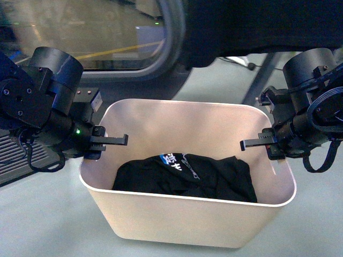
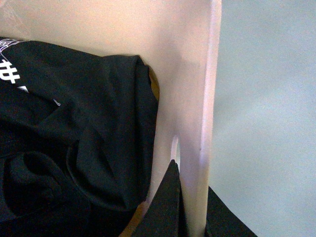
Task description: Move hamper under clothes hanger
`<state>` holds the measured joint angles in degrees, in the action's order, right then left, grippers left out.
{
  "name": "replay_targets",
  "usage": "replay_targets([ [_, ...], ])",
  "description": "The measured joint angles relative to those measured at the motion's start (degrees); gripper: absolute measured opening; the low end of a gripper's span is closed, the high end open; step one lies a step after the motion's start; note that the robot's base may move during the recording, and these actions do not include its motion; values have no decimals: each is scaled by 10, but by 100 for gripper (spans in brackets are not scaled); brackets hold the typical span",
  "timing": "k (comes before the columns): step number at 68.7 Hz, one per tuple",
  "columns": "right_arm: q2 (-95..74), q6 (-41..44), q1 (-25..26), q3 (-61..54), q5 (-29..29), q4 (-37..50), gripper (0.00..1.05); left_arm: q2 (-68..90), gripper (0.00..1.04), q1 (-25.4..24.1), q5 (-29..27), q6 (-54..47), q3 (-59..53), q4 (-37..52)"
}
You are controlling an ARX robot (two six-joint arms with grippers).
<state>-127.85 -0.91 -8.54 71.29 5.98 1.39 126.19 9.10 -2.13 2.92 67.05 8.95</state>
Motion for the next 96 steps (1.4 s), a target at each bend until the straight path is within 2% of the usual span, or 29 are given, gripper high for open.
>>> replay_targets([
  [71,0,0,2,-1,1,0,3,-1,4,1,2,0,0,0],
  [85,0,0,18,-1,15,0,3,-1,4,19,12,1,0,0],
  [96,0,0,9,-1,3,0,3,-1,4,9,2,1,0,0],
])
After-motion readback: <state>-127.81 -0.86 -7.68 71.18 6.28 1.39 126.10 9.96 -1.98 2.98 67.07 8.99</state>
